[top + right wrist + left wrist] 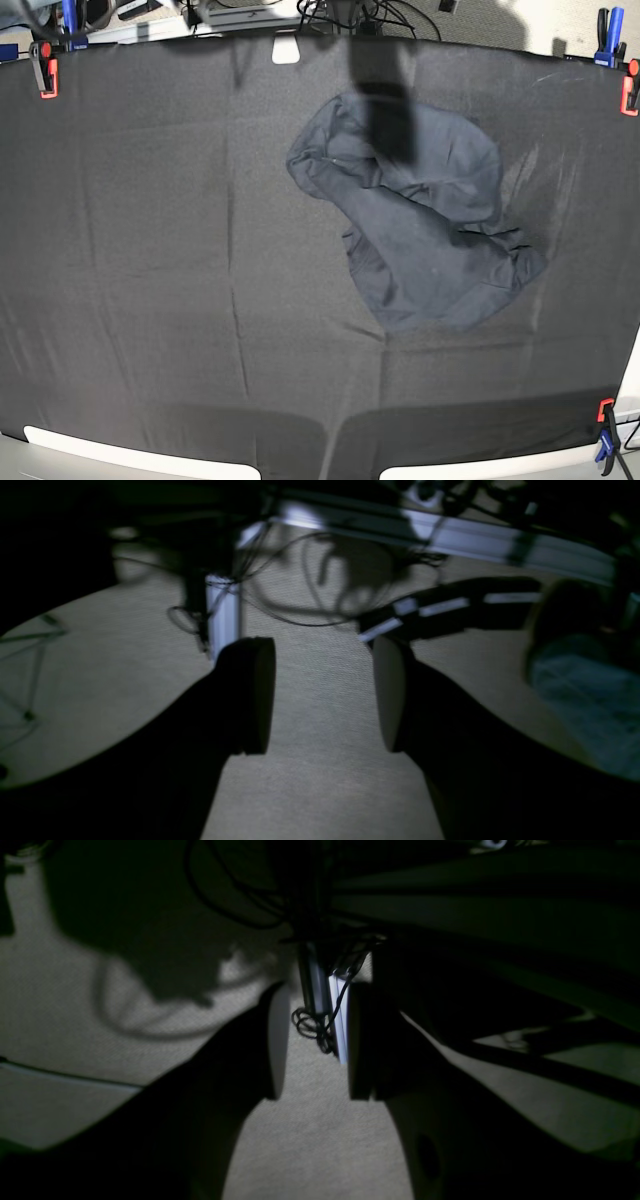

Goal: Layout the t-shirt on the table in an organized manner, then fold the t-shirt properly

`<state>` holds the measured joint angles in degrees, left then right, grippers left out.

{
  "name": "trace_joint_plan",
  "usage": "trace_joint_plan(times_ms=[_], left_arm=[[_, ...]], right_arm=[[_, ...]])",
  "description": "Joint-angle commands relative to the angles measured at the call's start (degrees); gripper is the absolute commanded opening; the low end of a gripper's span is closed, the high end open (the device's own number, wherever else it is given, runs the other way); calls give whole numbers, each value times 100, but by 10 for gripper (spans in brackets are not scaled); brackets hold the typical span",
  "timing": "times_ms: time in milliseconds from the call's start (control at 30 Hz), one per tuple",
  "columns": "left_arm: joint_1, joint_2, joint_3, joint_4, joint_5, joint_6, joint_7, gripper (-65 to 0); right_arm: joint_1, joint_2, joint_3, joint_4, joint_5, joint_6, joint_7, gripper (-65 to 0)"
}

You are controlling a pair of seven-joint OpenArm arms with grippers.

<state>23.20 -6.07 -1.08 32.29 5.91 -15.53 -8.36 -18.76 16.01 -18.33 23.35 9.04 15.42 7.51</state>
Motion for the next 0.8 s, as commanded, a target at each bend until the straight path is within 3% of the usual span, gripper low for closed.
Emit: trace_joint_plan(times_ms=[0,367,533,700,767], left_arm=[[199,-39,4,232,-15,-37,-46,-469],[1545,-407,-2,2262,-297,-37,-26,-469],[2114,-560,-9,2828,-800,-37,-28,-469],[2594,-570,-166,3390,-793,-37,-28,-469],[2782,-573,-245,3652,-798,-35,-26,-469]], right_arm=[[-164,92,-7,177,11,85,44,-341],[-2131,525,-4,2476,15,15,155,-341],[-2935,769,-2,3316,55,-291,173,-341],[-3613,938,-2,3995,87,-535,170,-341],[-3825,960,28,4214,396,-651,168,-341]])
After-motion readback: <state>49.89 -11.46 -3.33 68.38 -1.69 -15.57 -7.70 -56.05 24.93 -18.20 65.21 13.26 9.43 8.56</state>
